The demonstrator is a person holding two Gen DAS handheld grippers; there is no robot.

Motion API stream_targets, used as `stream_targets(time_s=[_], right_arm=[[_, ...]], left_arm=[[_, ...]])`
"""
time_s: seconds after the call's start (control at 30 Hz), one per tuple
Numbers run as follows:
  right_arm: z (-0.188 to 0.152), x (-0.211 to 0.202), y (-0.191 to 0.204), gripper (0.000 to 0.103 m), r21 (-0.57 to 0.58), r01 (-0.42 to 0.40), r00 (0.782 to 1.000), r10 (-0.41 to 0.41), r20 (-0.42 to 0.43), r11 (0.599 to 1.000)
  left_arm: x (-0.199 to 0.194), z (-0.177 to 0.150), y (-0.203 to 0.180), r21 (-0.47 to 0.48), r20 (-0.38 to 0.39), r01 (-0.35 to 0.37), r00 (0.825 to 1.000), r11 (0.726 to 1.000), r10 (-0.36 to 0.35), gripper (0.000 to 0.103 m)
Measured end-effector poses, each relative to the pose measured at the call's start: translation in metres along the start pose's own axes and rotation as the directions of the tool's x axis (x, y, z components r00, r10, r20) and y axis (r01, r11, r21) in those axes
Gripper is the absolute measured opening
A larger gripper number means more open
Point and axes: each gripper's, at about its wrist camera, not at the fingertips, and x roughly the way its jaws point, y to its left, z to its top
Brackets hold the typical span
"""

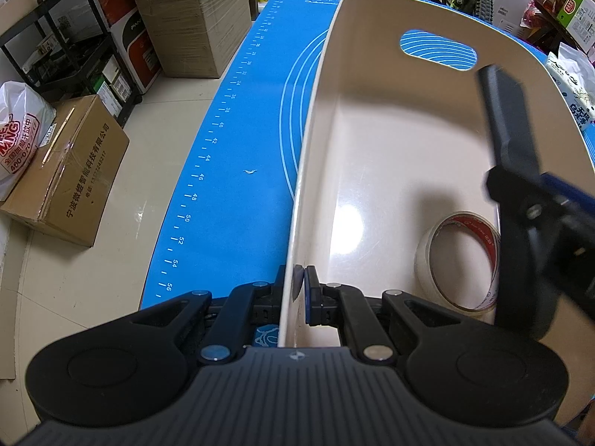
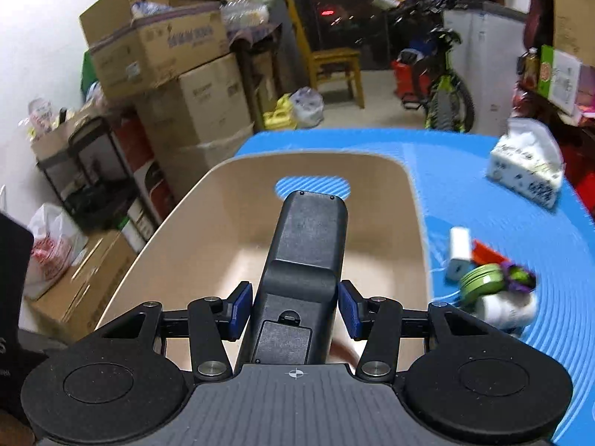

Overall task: Organize rigid objects
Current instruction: 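Lower the remote into the basket beside the tape and release it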

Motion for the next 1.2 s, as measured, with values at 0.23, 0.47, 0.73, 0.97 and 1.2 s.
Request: stream_targets(time_s=[0.23,0.47,0.73,0.97,1.2], right_arm=[[-0.006,0.014,0.015,0.056,-0.073,-0.024,0.996,0.017,-0.088,0.997],[-0.004,0.026,0.018,0.056,-0.100,-0.026,0.979,0.005,-0.205,0.995],[-0.002,0.034,0.012,0.056,-0.071,-0.024,0.965,0.005,-0.261,0.997],[-0.002,0.030,0.009,0.061,-0.048,-0.019,0.973,0.007,-0.231,0.999],[0.005,0.016,-0.002,0.066,0.012,-0.060,0.982,0.061,-0.180,0.998]], left_arm=[[0.001,0.000,0.000,0.003,-0.001,-0.004,1.000,1.000,0.004,0.009],[0.000,0.000,0.000,0.005,0.000,-0.003,1.000,1.000,0.003,0.009],[0.000,0.000,0.000,0.005,0.000,-0.004,1.000,1.000,0.004,0.009],[0.000,0.000,-0.001,0.006,-0.001,-0.005,1.000,1.000,0.005,0.009],[-0.001,0.000,0.000,0.006,-0.001,-0.004,1.000,1.000,0.004,0.009]])
